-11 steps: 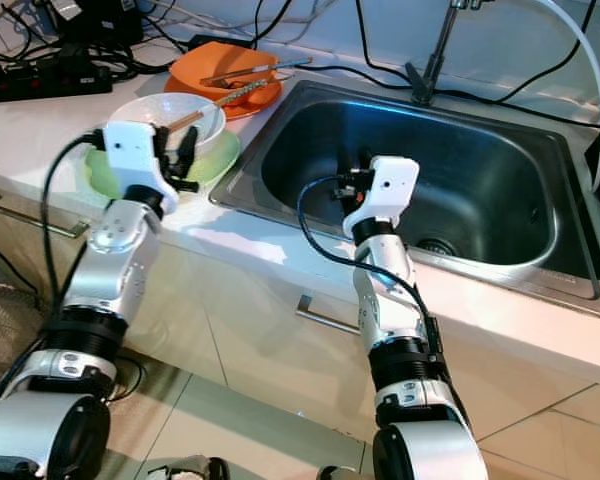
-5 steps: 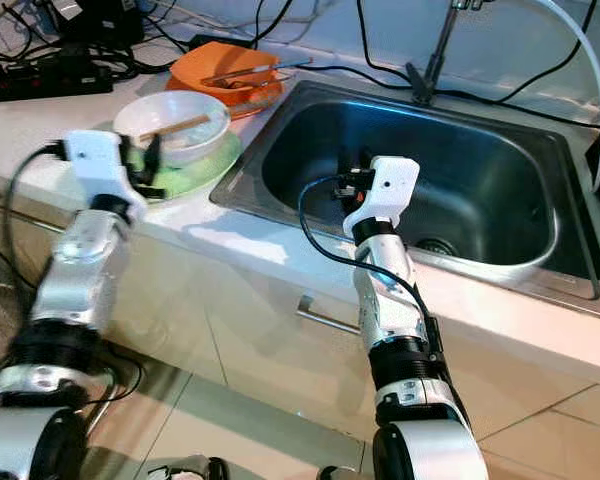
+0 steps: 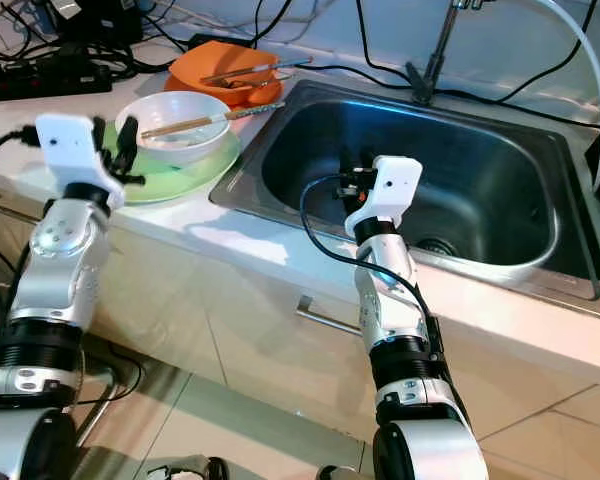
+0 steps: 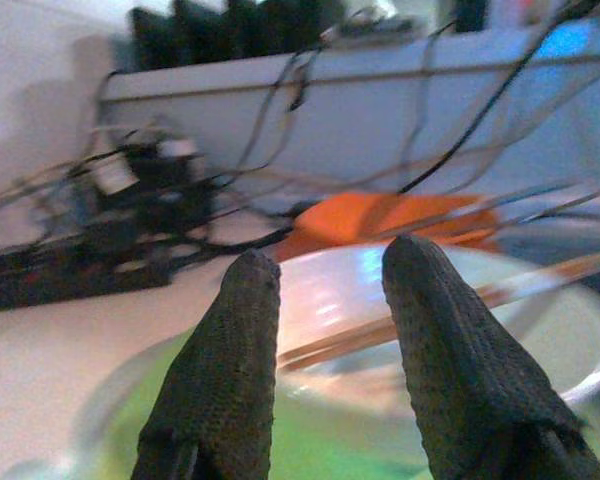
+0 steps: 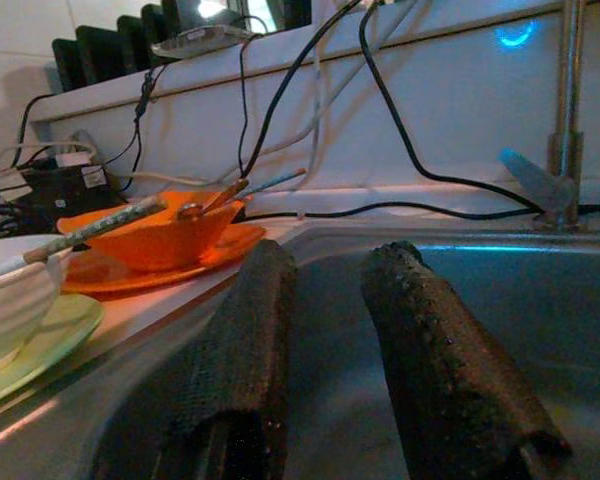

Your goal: Kitchen organization

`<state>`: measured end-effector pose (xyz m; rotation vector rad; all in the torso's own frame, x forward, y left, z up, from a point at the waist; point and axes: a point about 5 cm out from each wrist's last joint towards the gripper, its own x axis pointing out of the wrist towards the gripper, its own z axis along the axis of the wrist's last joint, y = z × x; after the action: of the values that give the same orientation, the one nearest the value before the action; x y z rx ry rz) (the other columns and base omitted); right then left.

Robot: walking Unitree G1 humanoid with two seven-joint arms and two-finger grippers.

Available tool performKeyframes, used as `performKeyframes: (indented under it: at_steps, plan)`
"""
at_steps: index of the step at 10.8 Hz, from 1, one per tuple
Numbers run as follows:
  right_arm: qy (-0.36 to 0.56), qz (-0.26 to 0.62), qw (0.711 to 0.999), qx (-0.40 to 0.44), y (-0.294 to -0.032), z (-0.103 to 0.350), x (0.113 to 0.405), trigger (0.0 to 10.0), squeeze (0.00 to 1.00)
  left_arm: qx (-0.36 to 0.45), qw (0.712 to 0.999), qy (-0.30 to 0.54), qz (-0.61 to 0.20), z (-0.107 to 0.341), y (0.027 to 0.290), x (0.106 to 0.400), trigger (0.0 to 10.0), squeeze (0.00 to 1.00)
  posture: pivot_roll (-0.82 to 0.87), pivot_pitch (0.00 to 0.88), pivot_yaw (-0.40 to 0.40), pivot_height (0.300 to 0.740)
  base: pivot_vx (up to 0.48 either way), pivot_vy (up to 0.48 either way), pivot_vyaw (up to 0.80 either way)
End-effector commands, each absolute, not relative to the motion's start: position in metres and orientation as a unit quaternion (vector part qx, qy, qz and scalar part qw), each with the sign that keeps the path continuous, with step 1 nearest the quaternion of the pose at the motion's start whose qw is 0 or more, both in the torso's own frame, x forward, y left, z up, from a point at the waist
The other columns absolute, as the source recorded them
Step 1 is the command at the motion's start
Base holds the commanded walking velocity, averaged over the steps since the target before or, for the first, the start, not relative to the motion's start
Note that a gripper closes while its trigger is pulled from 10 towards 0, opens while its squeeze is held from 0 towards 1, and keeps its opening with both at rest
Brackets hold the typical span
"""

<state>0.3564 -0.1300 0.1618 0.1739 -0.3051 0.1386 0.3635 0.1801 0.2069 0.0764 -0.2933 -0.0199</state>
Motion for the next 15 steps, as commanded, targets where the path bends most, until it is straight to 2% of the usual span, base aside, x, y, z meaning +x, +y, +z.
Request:
performKeyframes:
  at_steps: [1, 3, 4, 10, 15]
  plan:
    - [-0.154, 0.07, 0.981, 0.091, -0.129, 0.166, 0.359, 10.0, 0.0, 0.035, 0.984, -0.17, -0.045, 0.22, 0.163, 0.364, 10.0, 0.0, 0.11, 0.042, -0.013, 0.74, 0.0, 0.0, 0.0]
    - [-0.155, 0.07, 0.981, 0.092, -0.128, 0.165, 0.358, 10.0, 0.0, 0.015, 0.984, -0.152, -0.095, 0.211, 0.136, 0.368, 10.0, 0.0, 0.09, 0.029, -0.005, 0.74, 0.0, 0.0, 0.0]
    - [-0.156, 0.069, 0.981, 0.092, -0.128, 0.165, 0.358, 10.0, 0.0, 0.003, 0.984, -0.144, -0.101, 0.207, 0.132, 0.369, 10.0, 0.0, 0.09, 0.025, -0.002, 0.74, 0.0, 0.0, 0.0]
    - [-0.153, 0.077, 0.981, 0.093, -0.124, 0.161, 0.355, 10.0, 0.0, -0.008, 0.99, -0.111, -0.08, 0.187, 0.145, 0.361, 10.0, 0.0, 0.09, 0.0, 0.001, 0.74, 0.0, 0.0, 0.0]
    - [-0.153, 0.079, 0.981, 0.092, -0.125, 0.162, 0.355, 10.0, 0.0, -0.016, 0.992, -0.106, -0.06, 0.187, 0.159, 0.358, 10.0, 0.0, 0.09, 0.0, -0.006, 0.74, 0.0, 0.0, 0.0]
